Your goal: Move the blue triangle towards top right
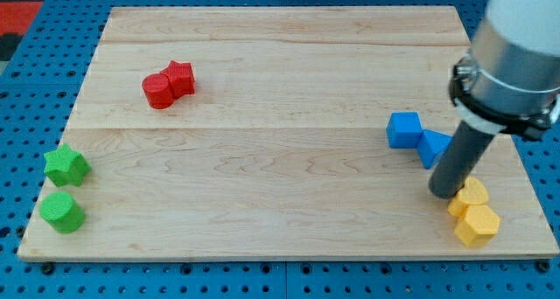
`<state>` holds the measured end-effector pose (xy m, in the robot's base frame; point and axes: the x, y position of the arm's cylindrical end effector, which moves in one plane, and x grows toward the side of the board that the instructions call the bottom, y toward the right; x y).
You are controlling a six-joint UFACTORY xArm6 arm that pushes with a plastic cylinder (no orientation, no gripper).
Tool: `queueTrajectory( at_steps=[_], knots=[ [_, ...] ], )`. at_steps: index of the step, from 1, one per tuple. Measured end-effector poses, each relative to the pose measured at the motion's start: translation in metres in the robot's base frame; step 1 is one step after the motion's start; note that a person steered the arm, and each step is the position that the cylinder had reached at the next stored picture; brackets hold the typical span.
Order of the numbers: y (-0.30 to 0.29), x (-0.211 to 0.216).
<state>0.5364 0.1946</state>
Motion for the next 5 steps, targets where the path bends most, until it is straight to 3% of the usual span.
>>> queueTrajectory(
  at_steps=[3, 4, 5],
  knots=[
    [0.003, -0.108],
    [0.025, -0.051],
    [0.026, -0.022]
  ],
)
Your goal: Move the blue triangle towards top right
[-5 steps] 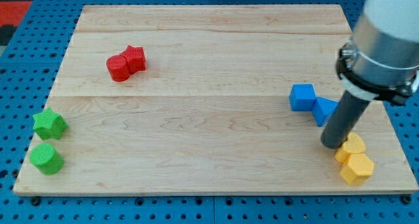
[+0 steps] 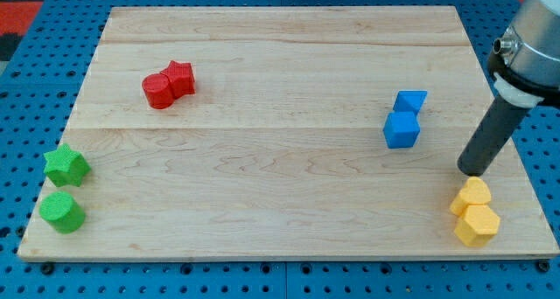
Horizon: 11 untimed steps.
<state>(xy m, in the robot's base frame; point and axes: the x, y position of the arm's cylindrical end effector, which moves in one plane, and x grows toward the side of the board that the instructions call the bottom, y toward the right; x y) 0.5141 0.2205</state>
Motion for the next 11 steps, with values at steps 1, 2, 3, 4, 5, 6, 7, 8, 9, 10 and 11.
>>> queueTrajectory(
  at_steps=[1, 2, 3, 4, 5, 6, 7, 8, 9, 10, 11],
  knots=[
    [-0.035, -0.027],
    [-0.062, -0.069],
    [-0.082, -0.108],
    [-0.097, -0.105],
    [-0.103, -0.063],
    [-0.081, -0.041],
    [-0.055, -0.052],
    [-0.058, -0.081],
    [-0.048, -0.092],
    [-0.043, -0.101],
    [-0.026, -0.092]
  ],
)
